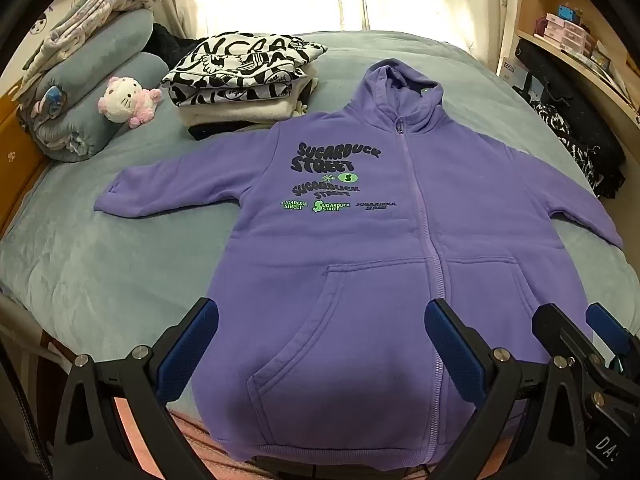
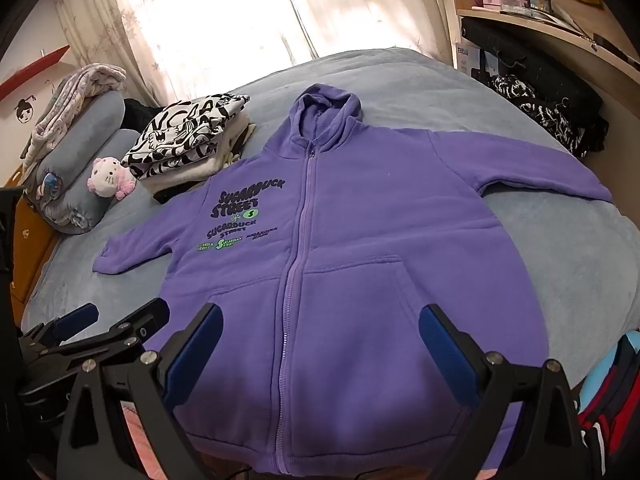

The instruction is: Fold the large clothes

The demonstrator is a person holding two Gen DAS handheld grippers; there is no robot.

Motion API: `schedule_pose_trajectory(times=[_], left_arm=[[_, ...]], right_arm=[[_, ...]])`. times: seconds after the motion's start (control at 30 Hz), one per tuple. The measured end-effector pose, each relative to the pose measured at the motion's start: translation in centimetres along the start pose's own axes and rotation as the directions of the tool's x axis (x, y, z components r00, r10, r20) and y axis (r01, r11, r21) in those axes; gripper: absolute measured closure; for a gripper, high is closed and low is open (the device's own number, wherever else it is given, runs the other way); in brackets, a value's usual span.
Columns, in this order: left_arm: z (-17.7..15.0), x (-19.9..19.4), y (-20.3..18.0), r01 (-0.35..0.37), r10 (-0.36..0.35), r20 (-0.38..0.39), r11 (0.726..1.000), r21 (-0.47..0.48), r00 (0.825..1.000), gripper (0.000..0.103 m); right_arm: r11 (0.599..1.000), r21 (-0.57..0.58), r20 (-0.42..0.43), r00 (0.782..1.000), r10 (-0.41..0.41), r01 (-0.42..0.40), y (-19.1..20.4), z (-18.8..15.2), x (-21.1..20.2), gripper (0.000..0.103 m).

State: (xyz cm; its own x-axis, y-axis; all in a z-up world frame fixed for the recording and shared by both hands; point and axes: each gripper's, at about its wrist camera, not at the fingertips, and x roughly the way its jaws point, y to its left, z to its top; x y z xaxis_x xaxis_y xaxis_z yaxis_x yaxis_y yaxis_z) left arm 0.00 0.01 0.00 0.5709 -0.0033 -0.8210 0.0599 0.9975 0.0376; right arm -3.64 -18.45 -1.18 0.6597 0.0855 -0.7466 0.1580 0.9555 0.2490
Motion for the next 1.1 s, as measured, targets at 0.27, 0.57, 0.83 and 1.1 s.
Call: schedule_pose_trajectory(times=[0.27,0.57,0.83,1.1], left_arm=[[0.0,0.0,0.0,-0.001,0.001,-0.002,1.0,0.001,1.0,0.001],[0.0,0.0,0.0,0.002,-0.002,-0.007,1.0,0.0,1.0,0.002],[0.1,0.2,0.2,0.007,-0.007,-0.018,1.0,0.003,1.0,0.002],[0.2,1.1,-0.2,0.016,-0.016,-0.036,1.0,-0.004,0.999,0.004]], right_arm=[[1.0,0.002,-0.005,1.0,0.0,0.0,0.0,0.0,0.1,0.004],[1.0,0.002,-0.005,1.0,0.001,-0.001,-0.1,-0.1,0.3,0.004],[1.0,0.003,-0.007,1.0,0.0,0.0,-0.2,-0.1,0.5,0.004],[1.0,0.004,-0.009,1.0,0.0,0.0,0.4,0.9,0.1,0.004]])
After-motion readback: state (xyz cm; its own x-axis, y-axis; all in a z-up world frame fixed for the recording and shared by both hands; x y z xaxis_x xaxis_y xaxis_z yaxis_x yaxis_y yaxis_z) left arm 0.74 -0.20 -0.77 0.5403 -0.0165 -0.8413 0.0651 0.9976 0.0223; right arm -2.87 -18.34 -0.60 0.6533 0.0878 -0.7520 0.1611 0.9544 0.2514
